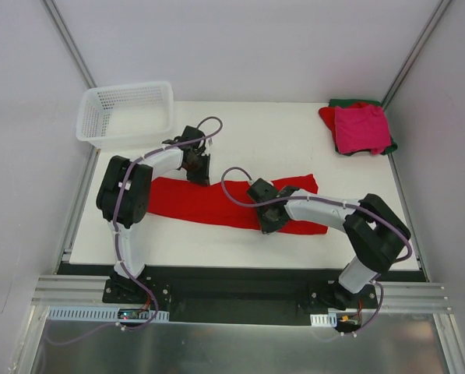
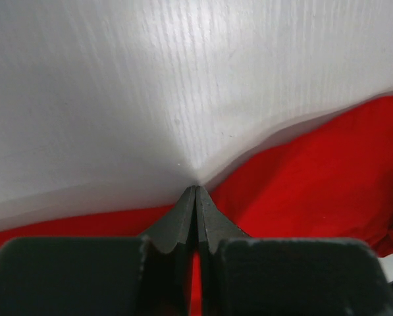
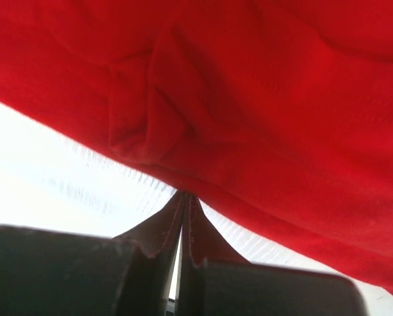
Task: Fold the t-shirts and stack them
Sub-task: Rotate the tshirt 90 degrees
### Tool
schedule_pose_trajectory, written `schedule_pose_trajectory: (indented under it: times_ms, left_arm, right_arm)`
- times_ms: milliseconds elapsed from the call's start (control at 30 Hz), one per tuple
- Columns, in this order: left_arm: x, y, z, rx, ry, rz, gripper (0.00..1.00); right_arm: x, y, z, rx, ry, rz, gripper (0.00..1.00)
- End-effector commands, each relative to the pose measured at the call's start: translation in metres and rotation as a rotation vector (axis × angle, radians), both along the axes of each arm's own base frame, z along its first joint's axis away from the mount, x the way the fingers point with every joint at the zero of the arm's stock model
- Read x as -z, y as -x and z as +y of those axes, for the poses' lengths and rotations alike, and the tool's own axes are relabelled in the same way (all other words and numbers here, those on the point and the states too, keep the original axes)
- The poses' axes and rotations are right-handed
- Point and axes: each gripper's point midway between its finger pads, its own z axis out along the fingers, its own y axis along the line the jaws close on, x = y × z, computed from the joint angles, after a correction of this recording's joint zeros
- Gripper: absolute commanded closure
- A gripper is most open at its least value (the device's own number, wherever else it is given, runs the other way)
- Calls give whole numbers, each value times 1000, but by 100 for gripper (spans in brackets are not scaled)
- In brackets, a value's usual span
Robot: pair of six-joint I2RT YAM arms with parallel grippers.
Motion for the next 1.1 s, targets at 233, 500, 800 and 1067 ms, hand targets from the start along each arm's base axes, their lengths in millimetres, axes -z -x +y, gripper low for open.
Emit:
schedule_pose_trajectory:
  times_ms: [233,500,800,1067]
  left_arm:
    - [37,82,18,5,-123,214,100]
    - [32,108,22,-2,-116,236,100]
    - [22,142,15,15,-79,264,100]
    - [9,165,-9,63,-22,278,100]
  right_arm:
    - [8,-34,-11,79,40,-2,99]
    - [4,-53,-22,97,50,14,99]
    - [-16,-92,-23,100,57,-7,99]
    - [-31,-130,-12,77,19,12,99]
